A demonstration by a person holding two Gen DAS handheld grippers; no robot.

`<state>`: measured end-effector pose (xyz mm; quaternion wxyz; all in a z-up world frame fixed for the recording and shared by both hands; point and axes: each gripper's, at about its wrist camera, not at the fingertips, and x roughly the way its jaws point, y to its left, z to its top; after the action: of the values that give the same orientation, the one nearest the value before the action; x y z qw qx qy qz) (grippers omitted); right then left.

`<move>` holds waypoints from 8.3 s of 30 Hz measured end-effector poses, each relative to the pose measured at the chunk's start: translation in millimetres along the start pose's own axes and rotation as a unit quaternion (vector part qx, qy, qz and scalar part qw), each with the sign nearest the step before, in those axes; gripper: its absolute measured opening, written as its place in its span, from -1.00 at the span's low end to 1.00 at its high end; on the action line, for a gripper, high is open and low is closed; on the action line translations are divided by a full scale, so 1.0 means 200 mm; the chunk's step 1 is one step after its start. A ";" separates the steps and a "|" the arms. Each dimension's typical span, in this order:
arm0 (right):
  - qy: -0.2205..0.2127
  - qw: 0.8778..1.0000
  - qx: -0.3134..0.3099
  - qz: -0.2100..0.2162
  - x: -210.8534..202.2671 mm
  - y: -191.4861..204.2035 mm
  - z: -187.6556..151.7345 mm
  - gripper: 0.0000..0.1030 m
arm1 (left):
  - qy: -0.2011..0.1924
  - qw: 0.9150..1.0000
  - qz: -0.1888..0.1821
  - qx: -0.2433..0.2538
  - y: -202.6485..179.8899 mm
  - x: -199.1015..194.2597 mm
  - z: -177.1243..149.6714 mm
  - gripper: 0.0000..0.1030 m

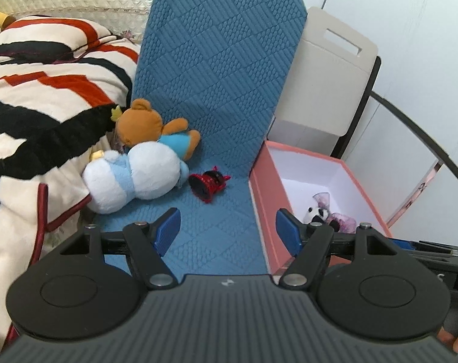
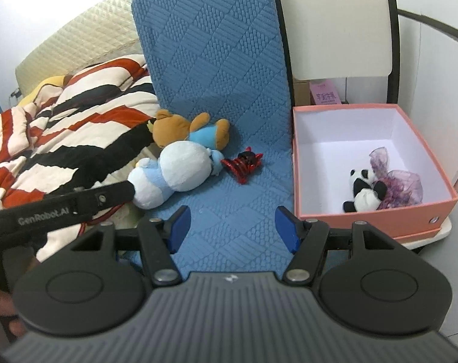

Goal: Organize objects
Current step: 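Withdraw both open tools from the pink box back toward the cushion, then move right tool toward red-black figurine while left tool approaches white snowman plush, then close right tool on red-black figurine while left tool grasps white snowman plush, then lift figurine with right tool while left tool holds snowman plush, then carry figurine with right tool while left tool carries snowman over pink box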

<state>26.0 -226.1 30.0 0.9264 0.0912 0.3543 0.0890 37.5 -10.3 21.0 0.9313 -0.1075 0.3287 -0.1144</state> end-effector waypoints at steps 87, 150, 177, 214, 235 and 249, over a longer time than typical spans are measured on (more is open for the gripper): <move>0.168 0.950 0.261 0.020 2.11 -0.43 0.35 0.34 | 0.140 0.820 0.273 0.484 0.40 1.87 -0.05 0.97; 0.107 0.994 0.006 -0.016 1.79 -0.11 0.25 0.14 | 0.147 0.984 0.049 -0.093 0.76 1.31 0.21 0.91; 0.101 0.994 -0.033 0.004 1.55 -0.01 0.14 0.12 | 0.157 0.979 0.126 -0.015 0.69 1.34 0.12 0.76; 0.090 0.996 0.026 0.012 0.82 -0.17 -0.02 0.12 | 0.143 0.982 0.073 -0.095 0.32 0.84 0.08 0.64; 0.028 0.999 0.019 0.028 0.49 -0.39 0.44 0.12 | 0.106 0.990 0.028 -0.093 -0.12 0.78 0.52 0.64; -0.016 0.999 0.024 0.021 0.35 -0.63 0.66 0.12 | 0.083 0.995 -0.014 -0.059 -0.54 0.88 0.77 0.64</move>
<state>178.9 -346.8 52.9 0.9273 0.1223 0.3397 0.0983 253.5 -144.1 63.8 0.8912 -0.1569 0.4094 -0.1164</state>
